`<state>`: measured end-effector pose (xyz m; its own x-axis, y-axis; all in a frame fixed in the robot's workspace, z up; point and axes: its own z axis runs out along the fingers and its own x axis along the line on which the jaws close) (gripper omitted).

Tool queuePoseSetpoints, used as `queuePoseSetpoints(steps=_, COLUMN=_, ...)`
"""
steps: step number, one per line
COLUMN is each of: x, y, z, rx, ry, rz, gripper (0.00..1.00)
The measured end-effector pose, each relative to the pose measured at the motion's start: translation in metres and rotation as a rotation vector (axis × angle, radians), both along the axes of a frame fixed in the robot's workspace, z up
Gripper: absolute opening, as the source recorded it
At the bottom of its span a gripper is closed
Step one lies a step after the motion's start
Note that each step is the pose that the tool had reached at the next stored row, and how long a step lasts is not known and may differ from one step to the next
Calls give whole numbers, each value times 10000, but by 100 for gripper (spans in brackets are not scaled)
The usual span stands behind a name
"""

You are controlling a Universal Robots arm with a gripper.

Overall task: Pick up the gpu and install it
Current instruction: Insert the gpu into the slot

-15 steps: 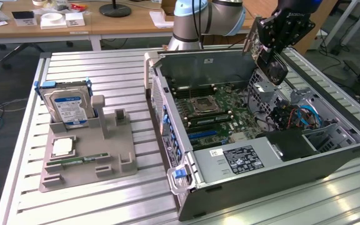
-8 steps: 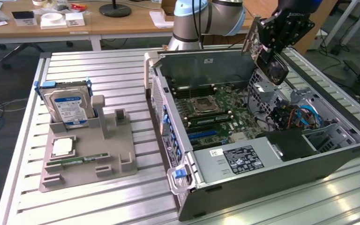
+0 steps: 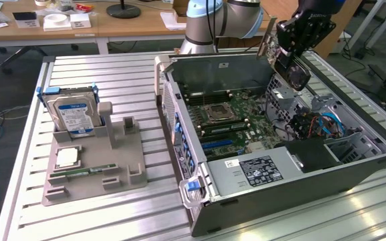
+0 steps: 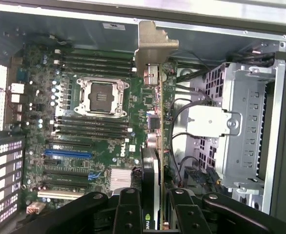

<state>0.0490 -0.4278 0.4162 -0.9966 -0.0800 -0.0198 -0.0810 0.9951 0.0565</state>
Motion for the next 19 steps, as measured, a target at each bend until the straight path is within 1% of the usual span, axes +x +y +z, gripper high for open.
queuePoseSetpoints(steps=19, x=0, y=0, z=0, rx=1, ry=-4, rz=1783, gripper=27)
